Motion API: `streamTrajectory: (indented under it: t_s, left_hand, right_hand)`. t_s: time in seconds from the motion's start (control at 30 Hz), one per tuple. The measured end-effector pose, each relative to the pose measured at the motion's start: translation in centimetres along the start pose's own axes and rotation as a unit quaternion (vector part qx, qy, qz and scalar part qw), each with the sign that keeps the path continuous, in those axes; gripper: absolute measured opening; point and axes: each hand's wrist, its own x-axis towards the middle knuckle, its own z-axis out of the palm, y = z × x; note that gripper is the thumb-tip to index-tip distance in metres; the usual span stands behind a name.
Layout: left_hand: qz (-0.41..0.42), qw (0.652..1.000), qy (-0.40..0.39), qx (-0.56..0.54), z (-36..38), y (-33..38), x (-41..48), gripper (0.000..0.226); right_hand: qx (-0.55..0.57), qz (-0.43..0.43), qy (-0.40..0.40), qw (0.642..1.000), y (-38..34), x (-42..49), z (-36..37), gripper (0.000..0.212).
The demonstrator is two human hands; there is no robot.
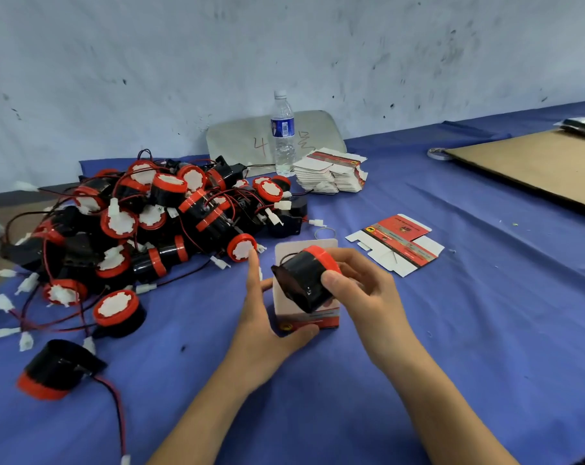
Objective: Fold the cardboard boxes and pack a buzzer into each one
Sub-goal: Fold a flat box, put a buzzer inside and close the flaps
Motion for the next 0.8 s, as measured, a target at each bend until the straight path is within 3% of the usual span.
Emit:
streamTrajectory:
  t_s: [0.1, 0.17, 0.27, 0.37, 0.67, 0.8]
  left_hand:
    - [0.003, 0.999, 0.035, 0.036, -0.2, -0.1, 0.1, 0.125]
    - [0.017, 0.999, 0.039, 0.03, -0.2, -0.3, 0.1, 0.127]
    - [0.018, 0.998, 0.052, 0.039, 0.1, -0.3, 0.0, 0.126]
    - [0.028, 0.997, 0.055, 0.055, 0.1, -0.4, 0.0, 0.127]
    - [0.063, 0.988, 0.059, 0.13, 0.2, 0.1, -0.7, 0.122]
    - [0.07, 0.985, 0.069, 0.145, 0.3, 0.3, -0.8, 0.119]
  right_hand:
    - [-0.028, -0.004, 0.04, 0.999, 0.3, 0.2, -0.4, 0.03]
    - [-0.126, -0.023, 0.08, 0.988, 0.8, 0.2, -0.5, 0.029]
    - [-0.332, -0.066, 0.091, 0.937, 1.7, 0.1, -0.2, 0.041]
    - [-0.439, -0.093, 0.063, 0.891, 2.1, -0.3, 0.5, 0.044]
    - [-0.555, -0.136, 0.066, 0.818, 1.7, -0.8, 1.2, 0.044]
    - [-0.586, -0.156, 0.057, 0.793, 1.5, -0.6, 1.2, 0.032]
